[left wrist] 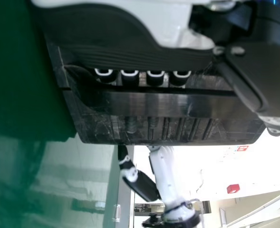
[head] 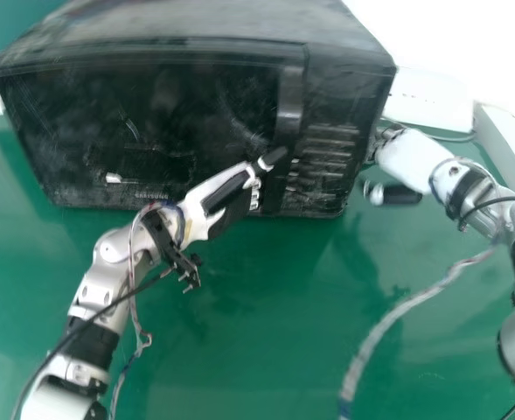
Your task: Open the door of oven
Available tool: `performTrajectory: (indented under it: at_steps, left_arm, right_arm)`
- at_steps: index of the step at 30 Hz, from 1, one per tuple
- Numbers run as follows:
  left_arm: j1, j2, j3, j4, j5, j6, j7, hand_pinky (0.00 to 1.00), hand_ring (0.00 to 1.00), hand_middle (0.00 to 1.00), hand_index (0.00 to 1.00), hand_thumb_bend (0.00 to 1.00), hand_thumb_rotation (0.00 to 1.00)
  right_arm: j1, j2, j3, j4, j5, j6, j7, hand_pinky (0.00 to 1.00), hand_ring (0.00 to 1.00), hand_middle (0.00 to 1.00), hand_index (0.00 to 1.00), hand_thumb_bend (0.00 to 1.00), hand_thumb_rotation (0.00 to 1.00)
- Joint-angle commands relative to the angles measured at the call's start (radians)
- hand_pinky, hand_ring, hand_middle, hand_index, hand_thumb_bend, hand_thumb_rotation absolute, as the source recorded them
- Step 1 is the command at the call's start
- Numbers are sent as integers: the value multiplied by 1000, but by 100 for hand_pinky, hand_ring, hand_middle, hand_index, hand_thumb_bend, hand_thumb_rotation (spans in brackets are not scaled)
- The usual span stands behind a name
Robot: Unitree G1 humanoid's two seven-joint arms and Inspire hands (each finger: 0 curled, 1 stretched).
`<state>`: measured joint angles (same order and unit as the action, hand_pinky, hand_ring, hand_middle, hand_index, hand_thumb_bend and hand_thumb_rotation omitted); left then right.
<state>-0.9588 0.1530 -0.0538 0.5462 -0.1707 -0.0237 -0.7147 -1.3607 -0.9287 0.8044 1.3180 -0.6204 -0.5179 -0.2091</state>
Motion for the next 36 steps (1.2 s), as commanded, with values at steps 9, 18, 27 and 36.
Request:
performTrajectory:
  at_steps: [9,18,27,36]
  left_arm:
    - [-16,-40,-7,1,-28,5,-41,52,70,79,84,94,84]
    - [-17,-39,2,-3,-30,20,-52,48,67,78,82,95,82]
    - [-7,-35,1,-37,-40,49,-50,45,63,76,82,94,82]
    - [9,-30,-4,-101,-50,93,-59,41,58,75,81,97,81]
  right_arm:
    - [265,134,-700,72,621,684,557,64,75,81,85,42,39]
    - [279,141,-784,39,583,716,557,64,74,82,87,42,38]
    - [283,143,-813,37,558,709,581,61,75,81,87,44,40]
    - [284,144,-830,37,535,711,580,65,78,84,88,45,43]
